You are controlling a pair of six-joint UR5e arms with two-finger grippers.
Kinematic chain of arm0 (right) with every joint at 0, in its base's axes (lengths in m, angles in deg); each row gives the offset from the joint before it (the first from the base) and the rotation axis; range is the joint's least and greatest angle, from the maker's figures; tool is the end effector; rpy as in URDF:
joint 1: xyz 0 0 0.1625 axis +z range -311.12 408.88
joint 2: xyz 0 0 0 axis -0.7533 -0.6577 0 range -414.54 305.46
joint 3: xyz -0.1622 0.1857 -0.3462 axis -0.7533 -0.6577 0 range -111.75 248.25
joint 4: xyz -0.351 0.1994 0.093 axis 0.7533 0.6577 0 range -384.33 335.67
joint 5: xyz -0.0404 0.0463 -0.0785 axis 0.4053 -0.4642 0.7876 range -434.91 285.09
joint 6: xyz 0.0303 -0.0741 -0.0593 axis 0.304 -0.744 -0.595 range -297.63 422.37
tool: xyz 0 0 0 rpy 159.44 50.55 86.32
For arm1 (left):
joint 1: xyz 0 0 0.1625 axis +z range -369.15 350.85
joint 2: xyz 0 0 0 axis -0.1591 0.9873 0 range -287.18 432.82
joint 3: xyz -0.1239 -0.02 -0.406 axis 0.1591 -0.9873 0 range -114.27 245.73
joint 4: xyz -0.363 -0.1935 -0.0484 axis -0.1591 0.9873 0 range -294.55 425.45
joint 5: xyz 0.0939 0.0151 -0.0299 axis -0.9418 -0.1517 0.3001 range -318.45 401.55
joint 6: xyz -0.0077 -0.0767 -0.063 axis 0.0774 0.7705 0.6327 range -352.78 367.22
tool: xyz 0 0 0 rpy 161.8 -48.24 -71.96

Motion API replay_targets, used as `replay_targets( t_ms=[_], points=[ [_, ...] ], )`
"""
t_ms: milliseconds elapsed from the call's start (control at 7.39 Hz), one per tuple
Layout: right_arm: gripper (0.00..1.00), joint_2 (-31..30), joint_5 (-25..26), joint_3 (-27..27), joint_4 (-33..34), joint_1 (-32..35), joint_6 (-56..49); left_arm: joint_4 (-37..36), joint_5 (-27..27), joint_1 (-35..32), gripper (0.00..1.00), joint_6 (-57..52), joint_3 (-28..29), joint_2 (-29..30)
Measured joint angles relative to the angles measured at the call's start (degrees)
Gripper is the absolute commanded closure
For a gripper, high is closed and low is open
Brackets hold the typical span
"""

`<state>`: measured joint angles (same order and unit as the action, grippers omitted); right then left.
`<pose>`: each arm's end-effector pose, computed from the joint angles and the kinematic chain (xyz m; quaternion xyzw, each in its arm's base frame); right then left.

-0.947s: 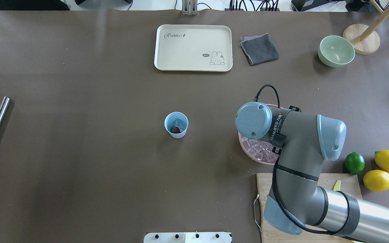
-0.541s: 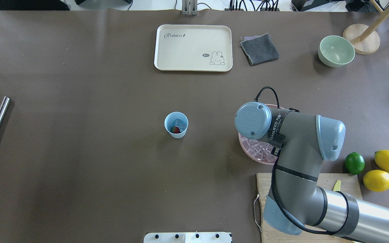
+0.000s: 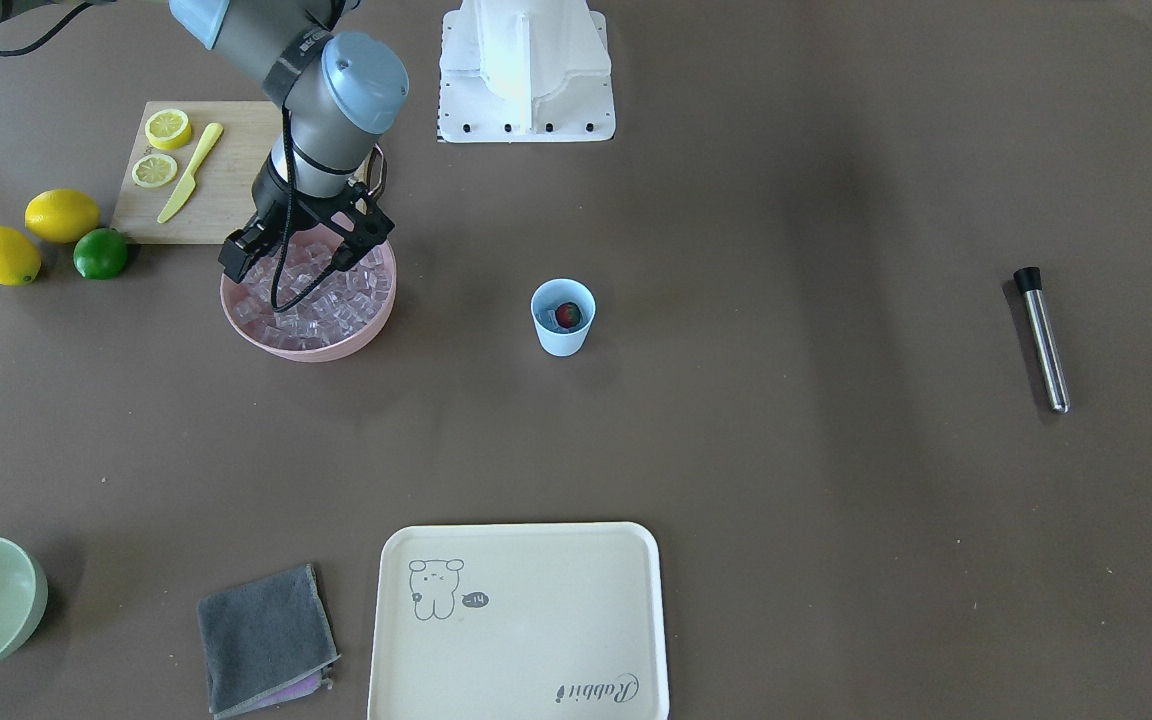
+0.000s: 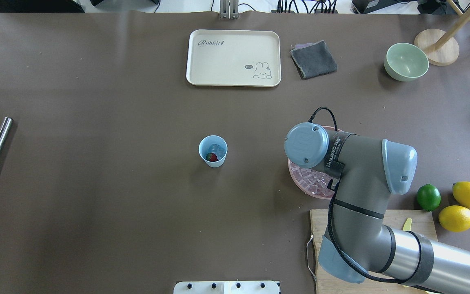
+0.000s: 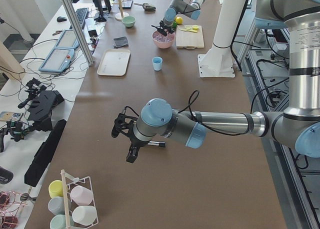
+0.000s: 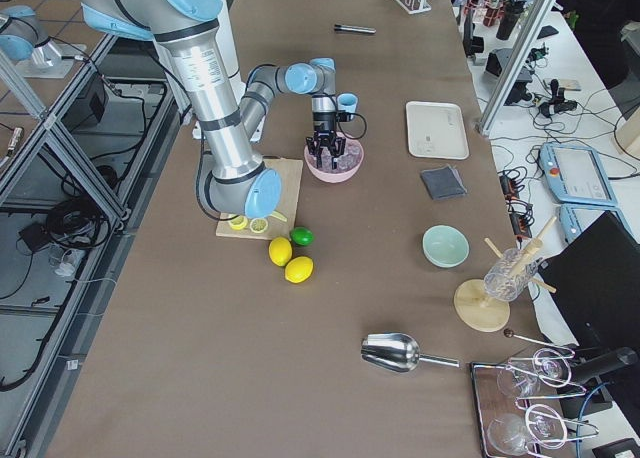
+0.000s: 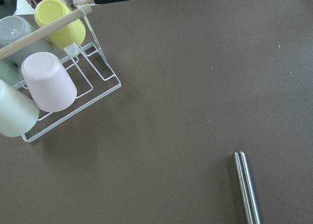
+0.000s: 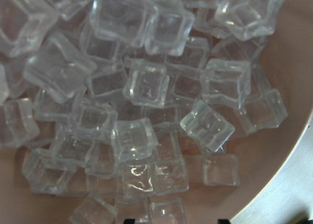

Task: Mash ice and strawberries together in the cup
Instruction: 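Lower the right gripper into the ice and grasp another cube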

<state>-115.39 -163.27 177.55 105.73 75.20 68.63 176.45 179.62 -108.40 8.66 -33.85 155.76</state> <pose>-0.4598 -0.3794 0.3242 0.0681 -0.0302 -0.4781 0.8751 -0.1320 -0.4421 0.5882 0.2129 0.3852 -0.0006 0.8980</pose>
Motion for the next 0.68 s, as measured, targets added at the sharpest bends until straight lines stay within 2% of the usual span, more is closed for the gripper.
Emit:
replay_targets(
  t_ms=[406,677],
  points=[
    [0.47,0.0,-0.1,-0.3,-0.1,0.0,0.0,0.0,0.1,-0.5,0.02,0.0,-0.4,-0.1],
    [0.48,-0.3,-0.1,-0.8,-0.2,0.0,0.1,0.0,0.1,-0.6,0.02,0.0,-0.6,-0.3]
  ],
)
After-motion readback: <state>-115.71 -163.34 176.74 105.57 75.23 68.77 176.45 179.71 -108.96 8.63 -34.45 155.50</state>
